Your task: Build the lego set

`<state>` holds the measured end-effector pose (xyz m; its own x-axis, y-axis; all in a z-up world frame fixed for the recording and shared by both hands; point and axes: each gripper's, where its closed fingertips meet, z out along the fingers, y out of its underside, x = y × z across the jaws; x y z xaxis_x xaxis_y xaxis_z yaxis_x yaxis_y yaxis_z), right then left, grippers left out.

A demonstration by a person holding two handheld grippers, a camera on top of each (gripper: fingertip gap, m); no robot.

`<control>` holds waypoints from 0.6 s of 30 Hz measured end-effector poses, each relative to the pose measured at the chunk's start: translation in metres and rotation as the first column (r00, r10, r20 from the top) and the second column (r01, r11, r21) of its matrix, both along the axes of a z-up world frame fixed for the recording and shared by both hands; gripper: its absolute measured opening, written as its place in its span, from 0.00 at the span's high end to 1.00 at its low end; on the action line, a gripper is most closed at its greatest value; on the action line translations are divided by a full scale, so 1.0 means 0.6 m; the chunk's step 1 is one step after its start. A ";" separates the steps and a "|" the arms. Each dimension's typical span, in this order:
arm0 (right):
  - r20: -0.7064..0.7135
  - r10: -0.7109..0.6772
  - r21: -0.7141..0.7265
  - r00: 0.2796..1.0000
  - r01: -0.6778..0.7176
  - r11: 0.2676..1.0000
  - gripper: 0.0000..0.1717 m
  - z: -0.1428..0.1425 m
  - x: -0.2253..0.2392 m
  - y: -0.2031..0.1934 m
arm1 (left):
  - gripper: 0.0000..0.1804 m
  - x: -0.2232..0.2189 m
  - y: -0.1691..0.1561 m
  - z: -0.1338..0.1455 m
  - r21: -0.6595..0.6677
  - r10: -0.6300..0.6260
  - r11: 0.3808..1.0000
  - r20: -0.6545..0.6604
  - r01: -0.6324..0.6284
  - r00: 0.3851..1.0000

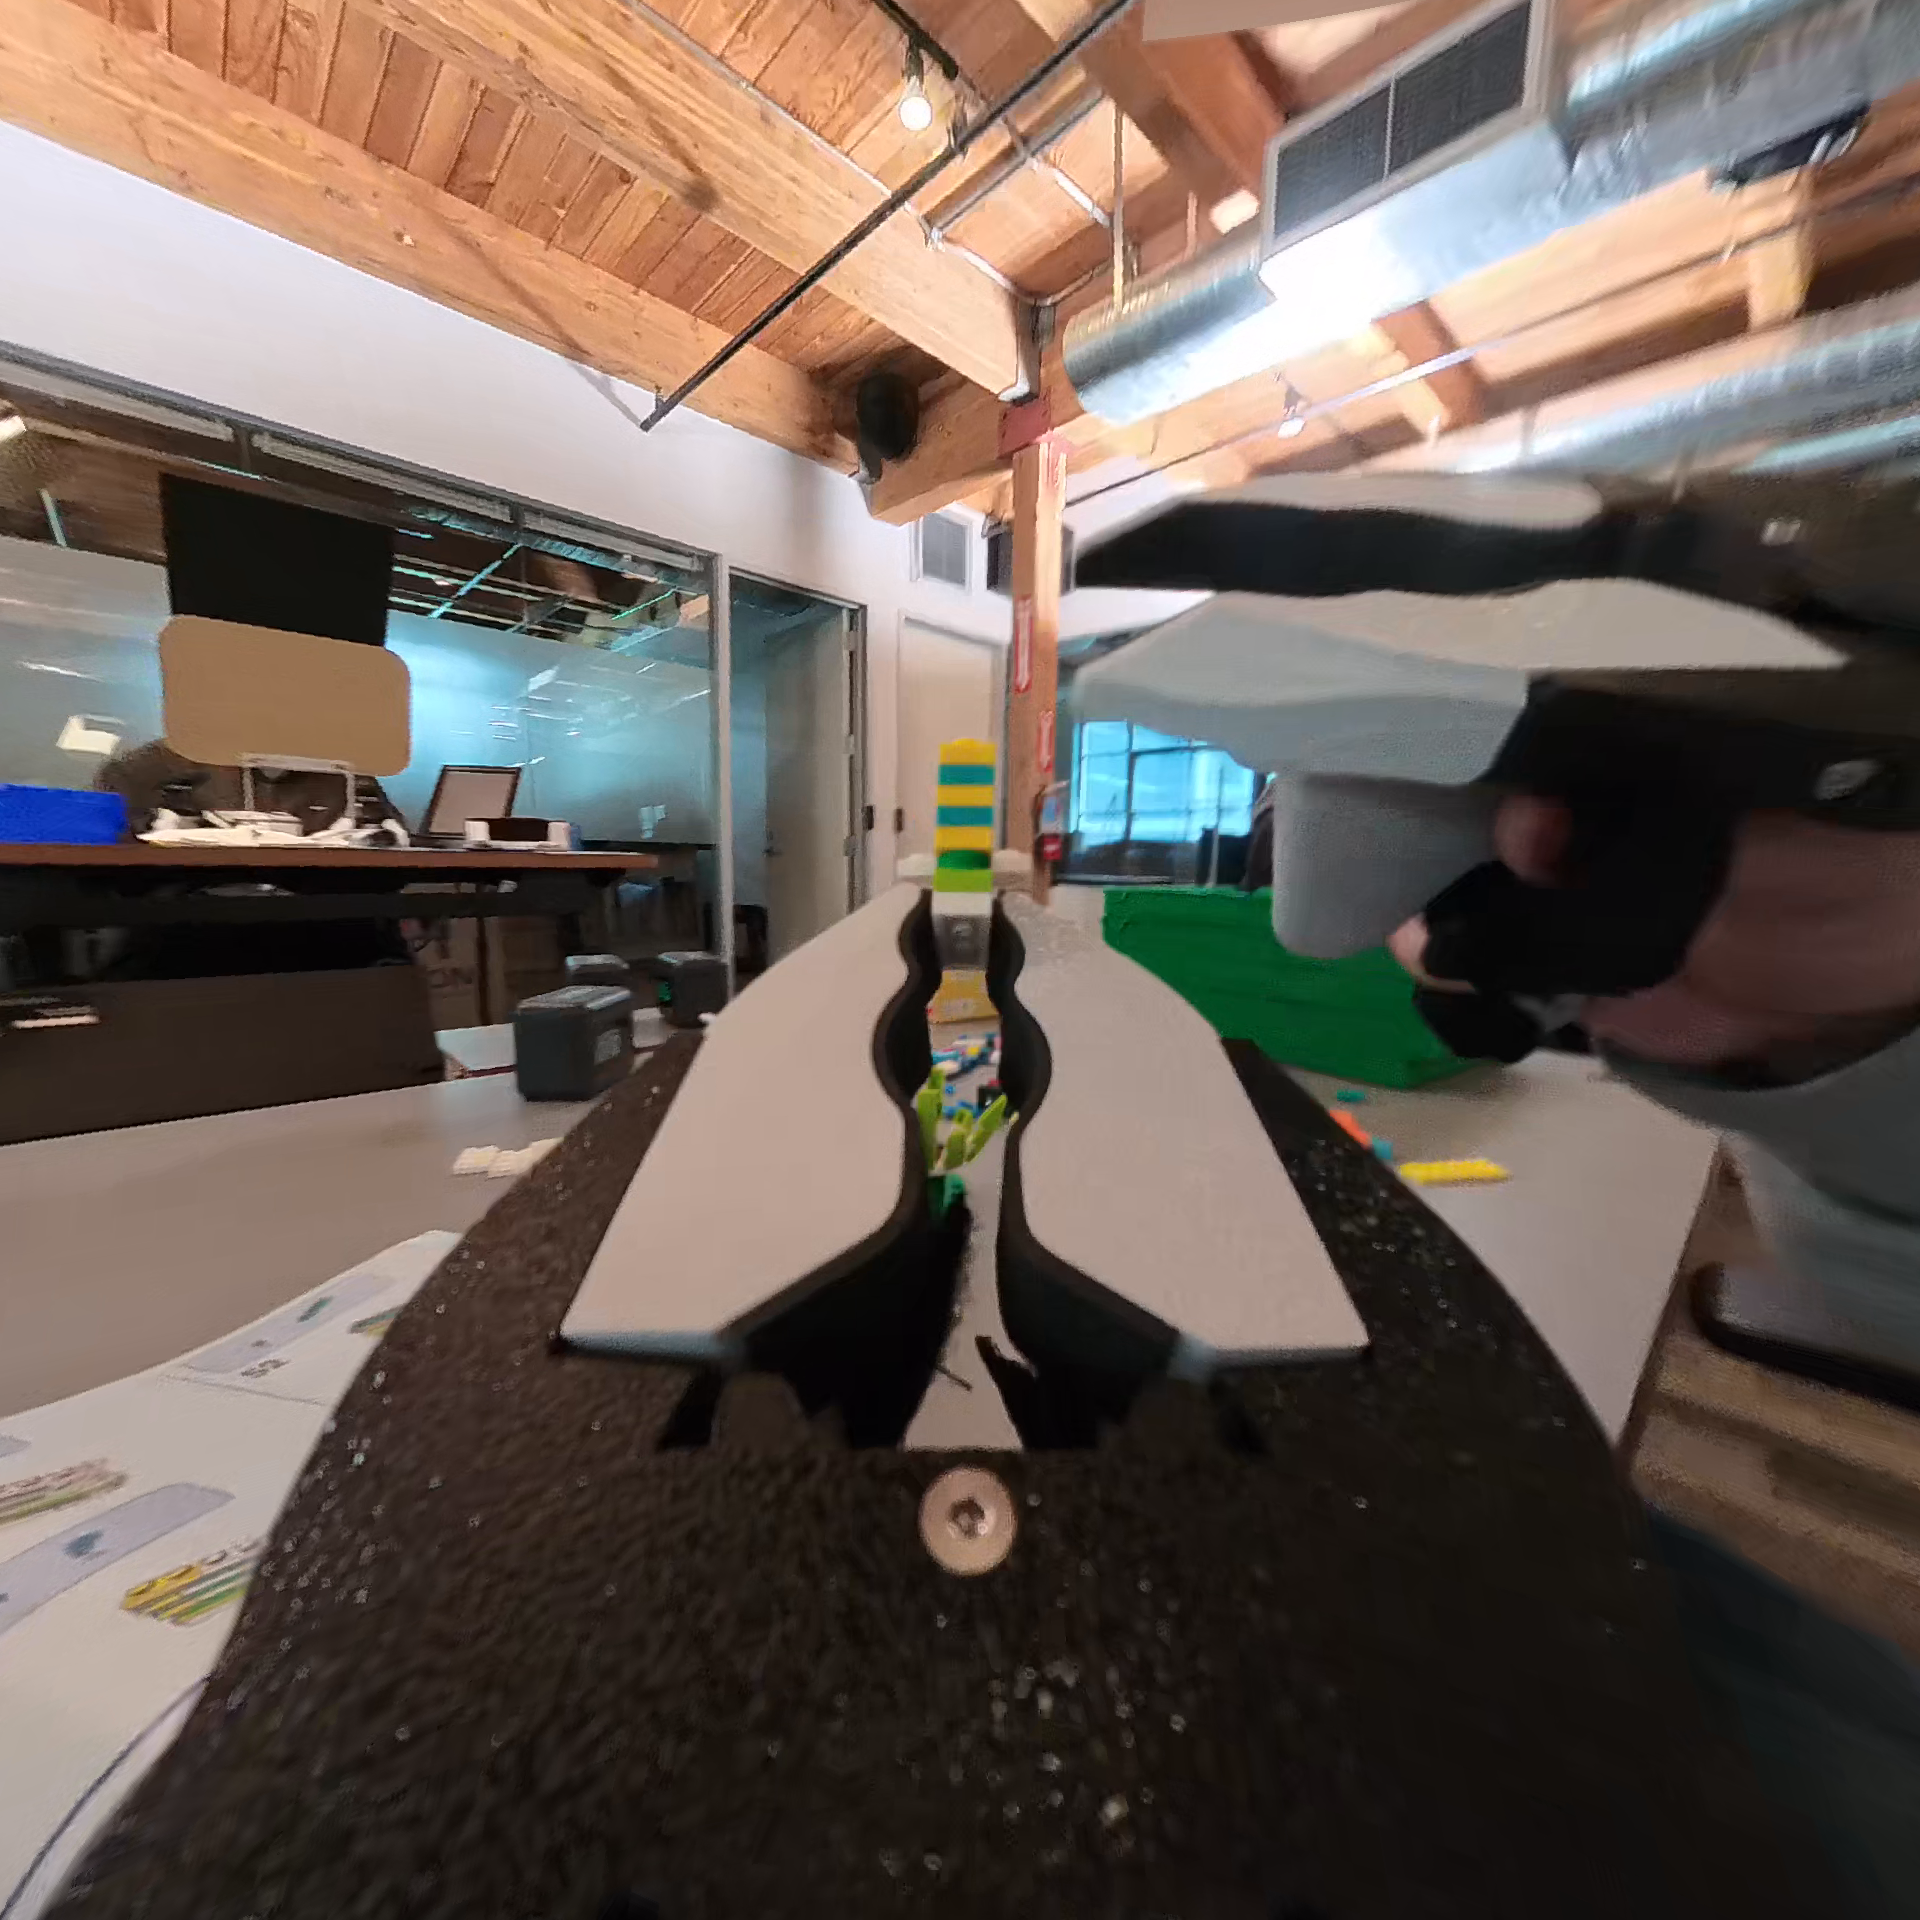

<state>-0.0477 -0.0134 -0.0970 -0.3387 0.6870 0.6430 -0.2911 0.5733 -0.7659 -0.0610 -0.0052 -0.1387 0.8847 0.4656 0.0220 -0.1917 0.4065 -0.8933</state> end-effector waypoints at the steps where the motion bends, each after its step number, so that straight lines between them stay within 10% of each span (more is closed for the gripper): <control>1: -0.053 -0.019 -0.073 0.998 0.015 0.997 0.76 0.016 0.000 0.020 | 0.95 -0.002 -0.006 0.003 0.032 -0.026 0.999 0.016 0.026 1.000; 9: -0.161 -0.282 -0.295 0.946 0.227 0.928 0.89 -0.074 -0.071 0.207 | 0.95 0.020 -0.002 0.010 0.081 -0.206 0.975 -0.013 0.207 0.978; 18: -0.126 0.075 -0.248 0.989 -0.105 0.963 0.83 -0.108 -0.062 0.139 | 0.95 0.006 -0.020 0.022 0.373 -0.602 0.769 0.147 0.519 0.785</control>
